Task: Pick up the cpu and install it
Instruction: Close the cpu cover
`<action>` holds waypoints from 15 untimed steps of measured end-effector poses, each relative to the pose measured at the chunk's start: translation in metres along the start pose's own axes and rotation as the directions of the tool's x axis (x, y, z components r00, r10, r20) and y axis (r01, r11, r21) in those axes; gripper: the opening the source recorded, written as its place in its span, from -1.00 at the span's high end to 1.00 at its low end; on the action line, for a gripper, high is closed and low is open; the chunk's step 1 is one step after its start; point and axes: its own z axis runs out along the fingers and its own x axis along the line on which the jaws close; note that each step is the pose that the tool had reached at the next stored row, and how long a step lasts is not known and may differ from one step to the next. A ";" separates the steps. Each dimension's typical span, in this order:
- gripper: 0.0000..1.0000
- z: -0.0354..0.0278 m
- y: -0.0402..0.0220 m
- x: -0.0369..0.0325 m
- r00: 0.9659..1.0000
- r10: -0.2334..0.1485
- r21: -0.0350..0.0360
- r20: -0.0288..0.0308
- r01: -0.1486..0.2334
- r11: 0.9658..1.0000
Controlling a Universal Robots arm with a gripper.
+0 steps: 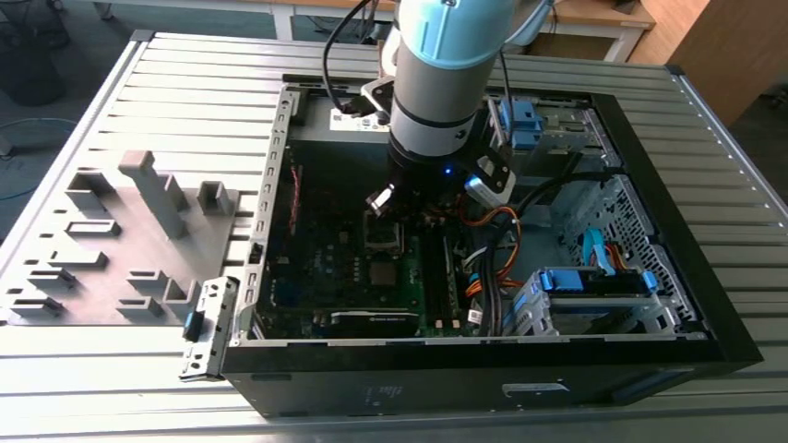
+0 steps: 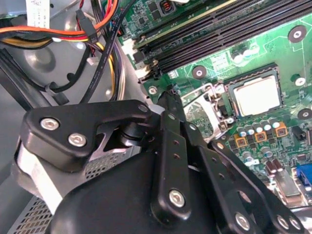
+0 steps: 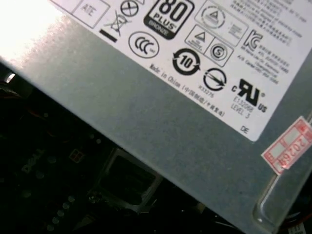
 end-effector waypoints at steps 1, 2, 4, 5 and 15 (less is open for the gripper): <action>0.79 0.0000 0.0000 0.0000 1.000 0.000 0.000 0.000 0.000 1.000; 0.79 0.0000 0.0000 0.0000 1.000 0.000 0.000 0.000 0.000 1.000; 0.79 0.0000 0.0000 0.0000 1.000 0.000 0.000 0.000 0.000 1.000; 0.79 0.0003 0.0000 0.0000 1.000 0.000 0.000 0.000 0.000 1.000; 0.79 0.0039 -0.0005 0.0000 1.000 0.000 0.000 0.000 0.000 1.000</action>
